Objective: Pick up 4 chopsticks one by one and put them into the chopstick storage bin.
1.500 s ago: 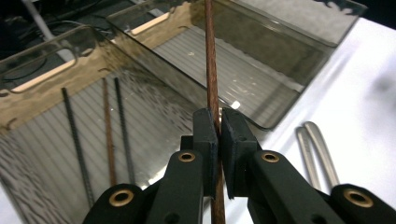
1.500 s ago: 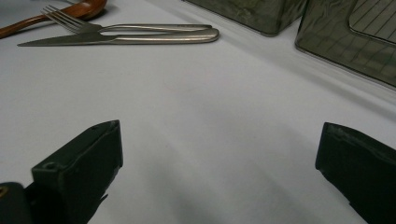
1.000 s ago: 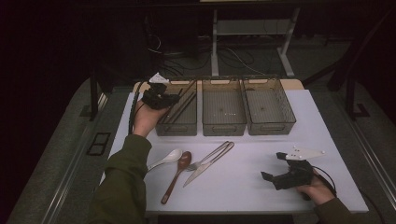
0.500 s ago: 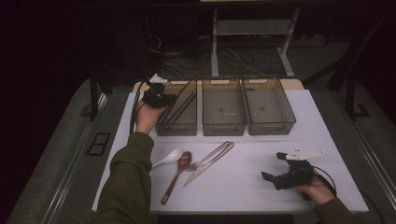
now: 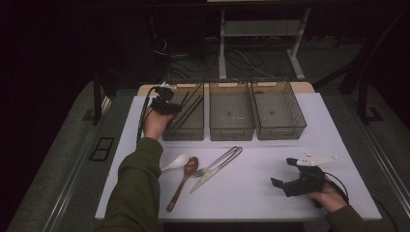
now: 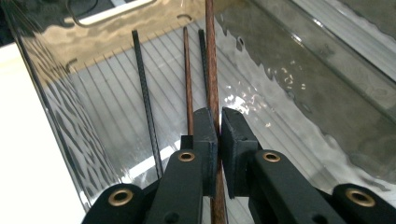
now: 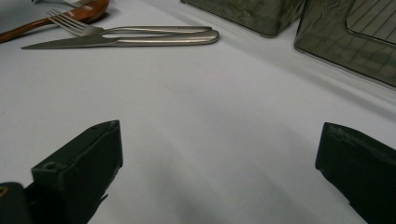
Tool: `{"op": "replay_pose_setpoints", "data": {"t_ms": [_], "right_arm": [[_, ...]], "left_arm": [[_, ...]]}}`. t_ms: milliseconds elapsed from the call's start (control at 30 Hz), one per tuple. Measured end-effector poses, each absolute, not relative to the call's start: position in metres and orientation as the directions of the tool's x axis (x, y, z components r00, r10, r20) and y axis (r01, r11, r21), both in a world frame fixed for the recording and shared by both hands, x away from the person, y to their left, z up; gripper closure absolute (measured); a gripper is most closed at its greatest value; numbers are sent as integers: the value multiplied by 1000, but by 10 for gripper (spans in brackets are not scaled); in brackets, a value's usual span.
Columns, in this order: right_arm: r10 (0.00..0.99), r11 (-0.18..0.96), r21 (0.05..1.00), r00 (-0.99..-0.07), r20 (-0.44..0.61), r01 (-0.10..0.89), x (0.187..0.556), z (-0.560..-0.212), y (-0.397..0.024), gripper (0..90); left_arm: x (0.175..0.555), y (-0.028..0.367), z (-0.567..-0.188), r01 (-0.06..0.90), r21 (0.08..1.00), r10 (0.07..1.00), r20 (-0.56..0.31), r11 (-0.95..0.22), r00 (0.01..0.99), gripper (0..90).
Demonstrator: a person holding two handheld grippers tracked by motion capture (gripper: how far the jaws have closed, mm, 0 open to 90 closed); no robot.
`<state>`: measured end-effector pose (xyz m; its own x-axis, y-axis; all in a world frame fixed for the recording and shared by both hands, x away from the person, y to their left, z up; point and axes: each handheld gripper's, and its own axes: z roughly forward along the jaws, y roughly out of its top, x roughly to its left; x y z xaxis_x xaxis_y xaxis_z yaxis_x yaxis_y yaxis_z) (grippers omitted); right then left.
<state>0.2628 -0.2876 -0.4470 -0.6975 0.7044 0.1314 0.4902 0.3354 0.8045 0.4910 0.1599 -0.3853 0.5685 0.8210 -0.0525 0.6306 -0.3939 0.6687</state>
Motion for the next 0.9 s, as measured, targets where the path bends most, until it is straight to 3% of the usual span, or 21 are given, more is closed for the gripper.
{"op": "replay_pose_setpoints", "data": {"t_ms": [167,900], "right_arm": [[705,335,805,-697,132,490,263,-447,-288,4],[706,332,805,-696,133,492,262,-446,-287,4]], "left_arm": [[491,160,-383,628,672,828,-39,-392,559,713],[453,156,-358,502,766,738,-54,-401,673,463]]}}
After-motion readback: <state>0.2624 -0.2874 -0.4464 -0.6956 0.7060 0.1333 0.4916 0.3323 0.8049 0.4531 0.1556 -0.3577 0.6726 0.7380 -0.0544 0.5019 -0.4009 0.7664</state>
